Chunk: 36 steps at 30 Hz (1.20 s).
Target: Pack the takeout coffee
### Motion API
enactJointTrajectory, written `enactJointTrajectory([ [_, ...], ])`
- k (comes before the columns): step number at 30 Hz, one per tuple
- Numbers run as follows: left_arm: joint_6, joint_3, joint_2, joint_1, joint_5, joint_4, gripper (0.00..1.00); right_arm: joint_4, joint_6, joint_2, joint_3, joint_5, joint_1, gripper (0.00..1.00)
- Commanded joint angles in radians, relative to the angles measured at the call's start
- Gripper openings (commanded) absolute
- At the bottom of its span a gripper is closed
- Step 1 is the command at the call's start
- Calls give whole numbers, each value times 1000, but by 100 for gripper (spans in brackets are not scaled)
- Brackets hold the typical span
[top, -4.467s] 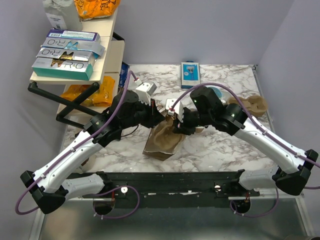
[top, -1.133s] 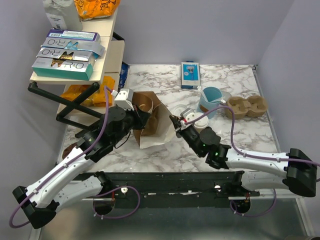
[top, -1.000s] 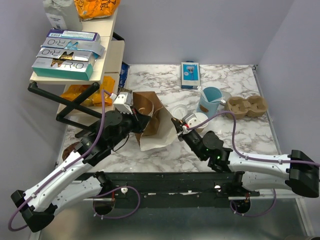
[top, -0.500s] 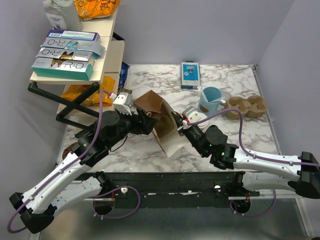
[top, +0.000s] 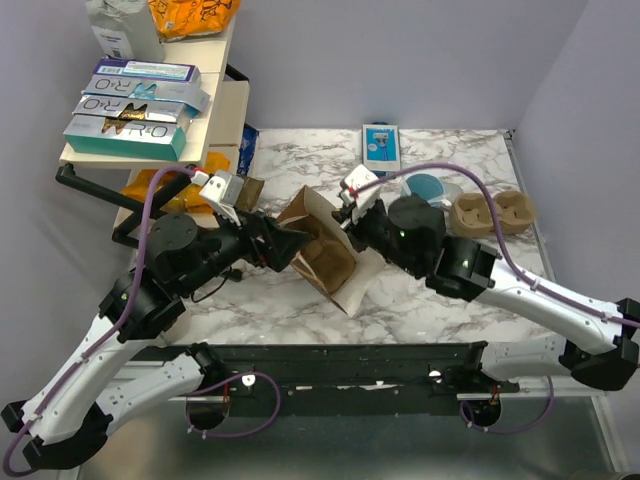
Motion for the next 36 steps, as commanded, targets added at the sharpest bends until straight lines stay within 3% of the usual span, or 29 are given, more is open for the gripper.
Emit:
enactJointTrajectory([
  [1, 9, 50, -6, 1, -27, -102, 99, -526, 125, 109, 252, -221, -23, 1],
  [7, -38, 41, -9, 1, -153, -98, 99, -722, 151, 279, 391, -243, -76, 1],
  [10, -63, 54, 3, 1, -208, -136, 99, -730, 177, 349, 368, -335, -136, 1],
  [17, -69, 46, 11, 2, -220, -110, 99, -767, 166, 485, 461, -317, -201, 1],
  [27, -84, 63, 20, 2, -276, -131, 99, -784, 131, 330, 546, -496, -204, 1],
  [36, -136, 188, 155, 7, -360, -278, 99, -805, 80, 426, 541, -591, -279, 1],
])
